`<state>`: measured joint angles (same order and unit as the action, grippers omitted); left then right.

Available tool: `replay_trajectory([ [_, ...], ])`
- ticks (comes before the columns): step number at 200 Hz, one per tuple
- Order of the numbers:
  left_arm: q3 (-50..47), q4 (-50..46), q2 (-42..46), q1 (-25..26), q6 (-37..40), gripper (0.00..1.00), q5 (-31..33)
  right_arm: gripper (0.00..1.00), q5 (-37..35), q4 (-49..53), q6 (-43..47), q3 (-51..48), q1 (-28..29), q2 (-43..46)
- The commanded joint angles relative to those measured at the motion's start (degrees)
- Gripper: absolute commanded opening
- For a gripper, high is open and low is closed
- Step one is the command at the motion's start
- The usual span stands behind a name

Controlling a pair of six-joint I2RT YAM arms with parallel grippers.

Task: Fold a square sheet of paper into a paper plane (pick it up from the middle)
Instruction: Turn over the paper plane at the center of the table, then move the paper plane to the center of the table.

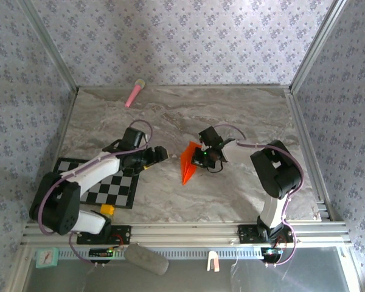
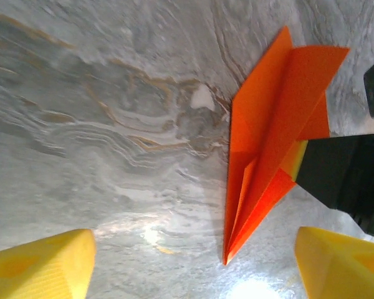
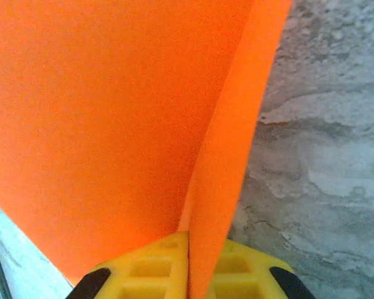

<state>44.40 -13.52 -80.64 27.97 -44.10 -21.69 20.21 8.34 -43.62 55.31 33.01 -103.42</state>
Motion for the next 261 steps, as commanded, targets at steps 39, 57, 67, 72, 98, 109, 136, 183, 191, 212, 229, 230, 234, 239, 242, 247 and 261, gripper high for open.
replay_trajectory([
  [39, 3.5, 9.3, -10.5, 7.5, -4.5, 0.56, -4.3, 0.07, 7.8, -4.8, 7.0, -2.2, -1.0, -1.2],
  [57, 4.7, 10.7, -12.7, 9.1, -5.4, 0.51, -4.3, 0.07, 8.0, -4.7, 7.1, -2.3, -1.1, -1.5],
  [67, 5.4, 10.9, -13.7, 9.6, -5.7, 0.51, -4.2, 0.07, 7.9, -4.6, 7.1, -2.3, -1.2, -1.7],
  [72, 5.7, 10.8, -14.1, 9.9, -5.8, 0.5, -4.0, 0.07, 7.9, -4.6, 7.1, -2.3, -1.2, -1.7],
  [98, 6.6, 10.0, -15.8, 10.2, -5.8, 0.49, -3.3, 0.06, 8.0, -4.6, 7.1, -2.5, -1.5, -1.7],
  [109, 6.9, 9.9, -16.2, 10.3, -5.8, 0.49, -3.3, 0.06, 8.0, -4.6, 7.1, -2.5, -1.6, -1.7],
  [136, 7.6, 9.9, -17.1, 10.9, -5.3, 0.5, -4.1, 0.07, 8.2, -4.7, 7.1, -2.5, -1.7, -1.6],
  [183, 8.2, 11.2, -18.1, 11.5, -4.4, 0.54, -5.7, 0.07, 8.5, -4.7, 7.1, -2.1, -1.8, -1.7],
  [191, 8.3, 11.6, -18.2, 11.6, -4.2, 0.54, -6.0, 0.07, 8.5, -4.6, 7.1, -2.0, -1.8, -1.7],
  [212, 8.4, 11.2, -18.3, 11.9, -3.0, 0.51, -6.2, 0.07, 8.5, -4.6, 7.1, -1.9, -1.8, -1.8],
  [229, 8.7, 10.2, -18.5, 12.2, -1.8, 0.46, -6.0, 0.07, 8.6, -4.6, 7.1, -1.8, -1.9, -1.8],
  [230, 8.7, 10.1, -18.5, 12.2, -1.8, 0.46, -6.0, 0.07, 8.6, -4.6, 7.1, -1.8, -1.9, -1.8],
  [234, 8.9, 9.7, -18.6, 12.3, -1.4, 0.45, -5.9, 0.07, 8.7, -4.6, 7.1, -1.7, -1.8, -1.8],
  [239, 9.1, 9.2, -18.7, 12.4, -0.9, 0.44, -5.8, 0.07, 8.7, -4.6, 7.1, -1.7, -1.9, -1.8],
  [242, 9.2, 9.0, -18.8, 12.4, -0.6, 0.43, -5.7, 0.07, 8.8, -4.6, 7.1, -1.6, -1.9, -1.8],
  [247, 9.4, 8.6, -18.8, 12.6, -0.1, 0.42, -5.6, 0.07, 8.8, -4.6, 7.1, -1.6, -1.9, -1.8],
  [261, 10.1, 7.4, -19.2, 13.1, 1.3, 0.39, -5.2, 0.07, 8.8, -4.4, 7.1, -1.4, -1.8, -2.0],
])
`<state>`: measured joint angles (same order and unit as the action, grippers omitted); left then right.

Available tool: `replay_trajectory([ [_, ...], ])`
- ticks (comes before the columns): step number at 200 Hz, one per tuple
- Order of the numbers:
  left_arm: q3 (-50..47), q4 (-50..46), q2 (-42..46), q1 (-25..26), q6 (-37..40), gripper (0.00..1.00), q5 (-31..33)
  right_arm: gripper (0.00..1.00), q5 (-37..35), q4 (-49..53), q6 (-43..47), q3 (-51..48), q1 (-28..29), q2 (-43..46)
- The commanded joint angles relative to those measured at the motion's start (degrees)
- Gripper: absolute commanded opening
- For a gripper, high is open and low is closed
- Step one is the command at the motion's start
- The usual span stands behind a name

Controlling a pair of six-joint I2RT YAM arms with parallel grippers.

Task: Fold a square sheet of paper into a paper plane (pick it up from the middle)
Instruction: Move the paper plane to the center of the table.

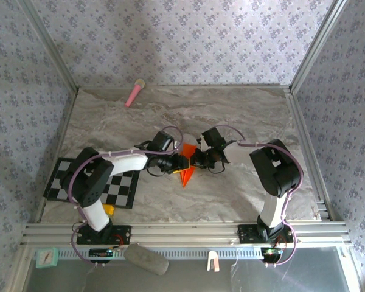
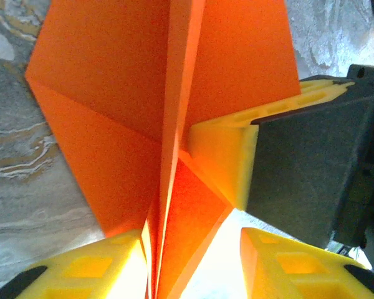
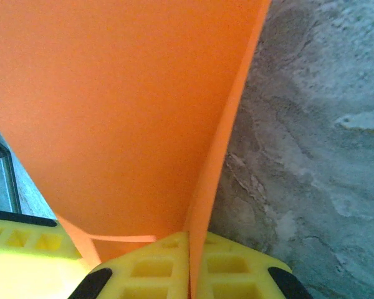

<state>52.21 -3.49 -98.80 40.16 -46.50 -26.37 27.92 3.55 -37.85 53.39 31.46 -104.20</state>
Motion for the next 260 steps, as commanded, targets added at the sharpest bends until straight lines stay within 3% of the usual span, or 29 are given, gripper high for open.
replay_trajectory([
  [1, 2.3, -2.7, -1.0, 0.9, 3.8, 0.39, -0.5, 0.07, 1.1, 0.4, 1.3, 0.5, -0.3, -1.2],
  [144, 7.9, -12.3, -5.2, 3.5, 9.5, 0.23, 6.2, 0.08, 2.0, 1.0, 0.1, 1.5, -0.4, -1.0],
  [214, 9.6, -15.8, -4.6, 3.4, 10.3, 0.1, 9.2, 0.21, 2.7, 1.7, -0.7, 1.6, -1.2, 1.9],
  [260, 13.5, -23.4, -2.6, 3.2, 14.3, 0.01, 16.4, 0.45, -4.5, 3.8, 1.2, -1.2, -2.8, 8.3],
])
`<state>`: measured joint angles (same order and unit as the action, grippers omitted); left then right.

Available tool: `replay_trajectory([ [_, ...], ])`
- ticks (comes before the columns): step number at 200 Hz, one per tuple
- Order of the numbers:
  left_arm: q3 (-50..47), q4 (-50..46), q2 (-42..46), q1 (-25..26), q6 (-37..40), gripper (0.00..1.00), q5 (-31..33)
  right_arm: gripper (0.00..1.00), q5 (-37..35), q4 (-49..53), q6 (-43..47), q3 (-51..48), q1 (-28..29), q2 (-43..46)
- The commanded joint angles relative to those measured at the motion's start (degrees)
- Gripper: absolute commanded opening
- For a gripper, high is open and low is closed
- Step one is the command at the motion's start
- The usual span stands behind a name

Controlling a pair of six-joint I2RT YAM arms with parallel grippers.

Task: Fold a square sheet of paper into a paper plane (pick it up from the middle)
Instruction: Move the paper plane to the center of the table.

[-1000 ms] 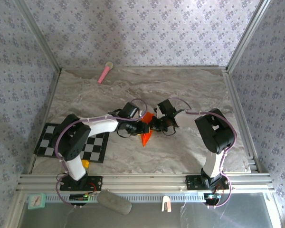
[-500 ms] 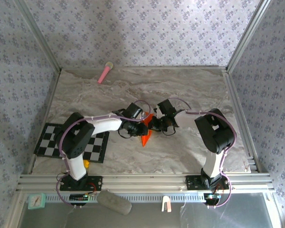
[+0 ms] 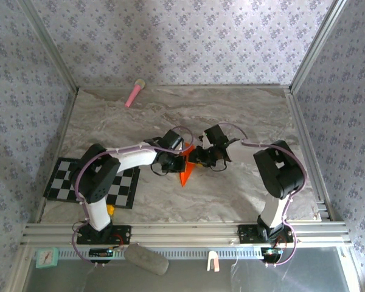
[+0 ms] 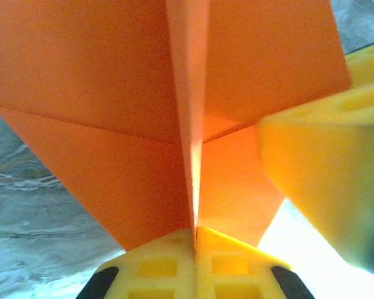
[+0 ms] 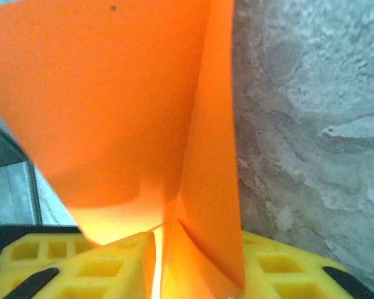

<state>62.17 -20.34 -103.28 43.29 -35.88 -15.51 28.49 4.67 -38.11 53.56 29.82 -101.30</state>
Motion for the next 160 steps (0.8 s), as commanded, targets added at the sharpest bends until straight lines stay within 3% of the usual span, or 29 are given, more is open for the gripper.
replay_trajectory([
  [1, 3.7, -6.8, 1.9, 0.0, 3.8, 0.01, 5.9, 0.46, -5.4, 2.7, 1.5, -1.4, -1.3, 5.6],
  [26, 8.5, -14.9, 1.4, -0.5, 7.8, 0.0, 14.5, 0.57, -12.9, 4.5, 3.6, -3.9, -3.0, 10.1],
  [76, 17.2, -23.9, -5.3, -1.0, 11.6, 0.0, 25.0, 0.63, -18.0, 5.6, 3.8, -6.4, -4.1, 14.1],
  [115, 20.8, -24.7, -9.7, -1.1, 11.7, 0.02, 25.5, 0.64, -17.8, 5.2, 3.0, -7.0, -4.1, 14.3],
  [160, 21.4, -24.2, -11.8, -1.3, 10.9, 0.1, 23.8, 0.64, -17.4, 5.2, 2.6, -7.0, -4.1, 14.5],
])
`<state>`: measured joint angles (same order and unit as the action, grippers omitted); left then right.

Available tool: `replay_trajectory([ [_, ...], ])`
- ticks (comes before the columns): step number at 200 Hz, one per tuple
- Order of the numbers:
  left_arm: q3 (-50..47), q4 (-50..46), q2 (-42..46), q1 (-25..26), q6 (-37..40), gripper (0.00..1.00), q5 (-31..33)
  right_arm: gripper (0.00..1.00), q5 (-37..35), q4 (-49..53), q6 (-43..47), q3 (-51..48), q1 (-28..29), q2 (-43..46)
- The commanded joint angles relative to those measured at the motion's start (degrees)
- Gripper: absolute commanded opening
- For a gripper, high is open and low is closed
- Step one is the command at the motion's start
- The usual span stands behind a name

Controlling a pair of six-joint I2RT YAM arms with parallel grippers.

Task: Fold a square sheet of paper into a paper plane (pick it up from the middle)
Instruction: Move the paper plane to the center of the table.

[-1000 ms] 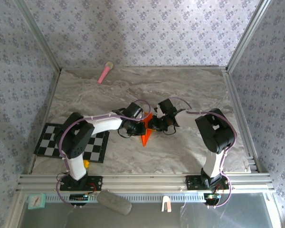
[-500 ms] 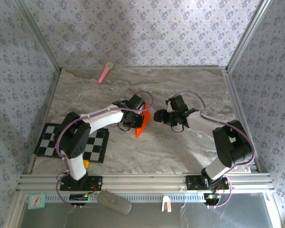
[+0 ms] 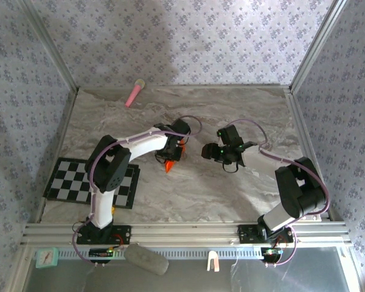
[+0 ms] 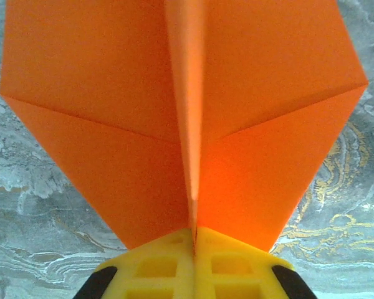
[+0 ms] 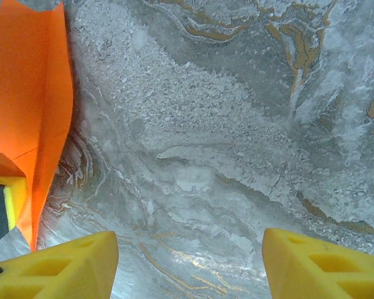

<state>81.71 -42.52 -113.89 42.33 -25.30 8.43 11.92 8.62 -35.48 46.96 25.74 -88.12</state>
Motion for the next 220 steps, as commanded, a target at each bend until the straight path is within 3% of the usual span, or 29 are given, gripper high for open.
replay_trajectory([
  [1, 1.8, -2.0, -1.2, -0.3, 0.3, 0.1, -0.2, 0.64, -0.8, 1.2, 0.0, -0.4, 0.0, 1.3],
  [97, 0.0, -1.0, -2.8, -0.3, -3.5, 0.2, -4.3, 0.64, -0.3, 1.1, -0.1, -0.1, 0.0, 0.8],
  [155, 1.9, -6.4, -6.2, 2.3, -10.0, 0.14, 7.0, 0.64, -0.3, 0.9, -1.3, 0.2, 0.1, -0.1],
  [220, 2.9, -4.6, -7.4, 3.6, -12.9, 0.13, 8.4, 0.64, -0.7, 1.3, -1.7, 0.7, 0.0, -0.2],
])
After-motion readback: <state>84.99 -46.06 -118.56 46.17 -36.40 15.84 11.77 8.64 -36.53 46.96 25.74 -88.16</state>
